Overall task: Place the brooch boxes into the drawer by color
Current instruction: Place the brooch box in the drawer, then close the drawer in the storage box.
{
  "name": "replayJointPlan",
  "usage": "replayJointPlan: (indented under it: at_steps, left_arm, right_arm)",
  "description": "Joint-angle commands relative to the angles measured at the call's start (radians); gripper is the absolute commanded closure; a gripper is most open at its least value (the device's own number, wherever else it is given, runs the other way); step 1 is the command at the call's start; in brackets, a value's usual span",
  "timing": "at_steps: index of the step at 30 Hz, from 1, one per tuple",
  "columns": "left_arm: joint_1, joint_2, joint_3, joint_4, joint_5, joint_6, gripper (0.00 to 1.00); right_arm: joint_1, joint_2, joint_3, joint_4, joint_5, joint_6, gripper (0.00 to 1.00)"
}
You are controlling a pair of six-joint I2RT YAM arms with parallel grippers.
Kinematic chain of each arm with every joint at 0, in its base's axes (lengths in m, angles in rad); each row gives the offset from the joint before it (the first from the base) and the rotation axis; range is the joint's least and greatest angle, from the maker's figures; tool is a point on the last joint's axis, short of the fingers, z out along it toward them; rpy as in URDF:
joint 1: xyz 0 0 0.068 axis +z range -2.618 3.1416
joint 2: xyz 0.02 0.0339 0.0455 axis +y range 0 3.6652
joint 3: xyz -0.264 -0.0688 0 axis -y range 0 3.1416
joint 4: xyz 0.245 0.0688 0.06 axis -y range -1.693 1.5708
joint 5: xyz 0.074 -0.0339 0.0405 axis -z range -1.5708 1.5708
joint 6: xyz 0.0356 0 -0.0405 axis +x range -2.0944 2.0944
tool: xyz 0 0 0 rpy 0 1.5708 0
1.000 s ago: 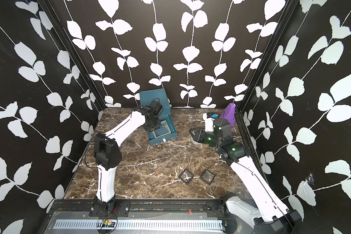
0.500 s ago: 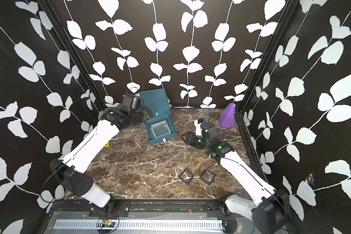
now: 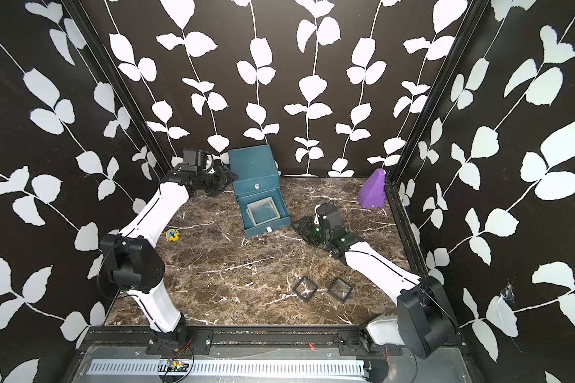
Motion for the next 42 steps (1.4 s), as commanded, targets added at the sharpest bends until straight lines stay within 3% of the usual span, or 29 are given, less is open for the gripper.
replayJointPlan:
  at_steps: [1,7,12,21,33,42]
  left_arm:
    - [0.017,0.013,0.044,0.036,0.081,0.044,0.30]
    - [0.029,0.055,0.036,0.070,0.095,0.057,0.35]
    - [0.042,0.074,0.022,0.084,0.095,0.068,0.48]
    - [0.043,0.093,0.007,0.069,0.107,0.088,0.62]
    - [0.044,0.086,-0.017,0.059,0.123,0.104,0.67]
    - [0.043,0.098,-0.009,0.066,0.144,0.102,0.69]
  right_arm:
    - [0.010,0.008,-0.003,0.063,0.023,0.034,0.60]
    - [0.020,0.032,0.001,0.072,0.025,0.041,0.60]
    - [0.029,0.054,-0.007,0.101,0.023,0.062,0.60]
    - [0.087,0.155,-0.072,0.346,0.057,0.183,0.58]
    - [0.155,0.373,-0.030,0.587,0.108,0.287,0.56]
    - [0.173,0.444,0.016,0.675,0.115,0.300,0.56]
